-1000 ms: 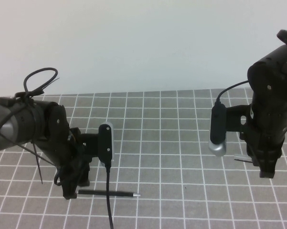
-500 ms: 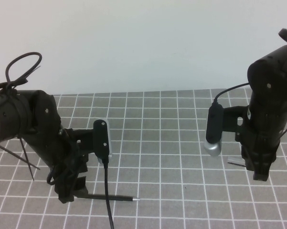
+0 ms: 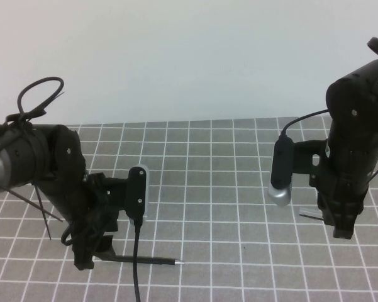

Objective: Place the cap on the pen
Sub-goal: 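Pick up the pen and its cap, cap the pen, and set it down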

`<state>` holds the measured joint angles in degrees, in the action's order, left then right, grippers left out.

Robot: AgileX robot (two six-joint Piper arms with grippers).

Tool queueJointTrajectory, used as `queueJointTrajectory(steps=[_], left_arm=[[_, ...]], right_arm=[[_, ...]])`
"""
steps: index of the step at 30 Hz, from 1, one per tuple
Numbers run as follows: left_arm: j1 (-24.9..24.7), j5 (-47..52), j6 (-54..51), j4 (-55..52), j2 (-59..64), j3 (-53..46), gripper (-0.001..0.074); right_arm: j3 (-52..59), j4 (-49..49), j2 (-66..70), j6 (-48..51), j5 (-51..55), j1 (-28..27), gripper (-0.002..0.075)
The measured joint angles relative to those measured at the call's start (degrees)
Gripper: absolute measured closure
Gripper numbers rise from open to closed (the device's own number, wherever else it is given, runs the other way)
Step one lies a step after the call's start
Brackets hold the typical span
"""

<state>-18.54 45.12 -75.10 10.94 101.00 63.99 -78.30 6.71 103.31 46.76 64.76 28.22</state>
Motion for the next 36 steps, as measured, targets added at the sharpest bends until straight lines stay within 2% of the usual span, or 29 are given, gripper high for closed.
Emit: queueJointTrajectory(steps=[21,30,36], left_arm=[[0.00,-0.05,-0.37,-2.27,3.06,0.00,0.0360],[0.00,0.68,-0.47,-1.96,5.02,0.00,0.0431],[-0.10,0.58,-3.59,-1.96,5.02,0.00,0.0511]], right_arm=[[0.00,-0.50,0.00,-0.35,-0.21,0.00,0.0729],[0.00,0.36,0.00,-0.04,-1.12,0.00,0.0729],[0.00,0.02,0.00,-0.04,-3.02,0.00,0.0729]])
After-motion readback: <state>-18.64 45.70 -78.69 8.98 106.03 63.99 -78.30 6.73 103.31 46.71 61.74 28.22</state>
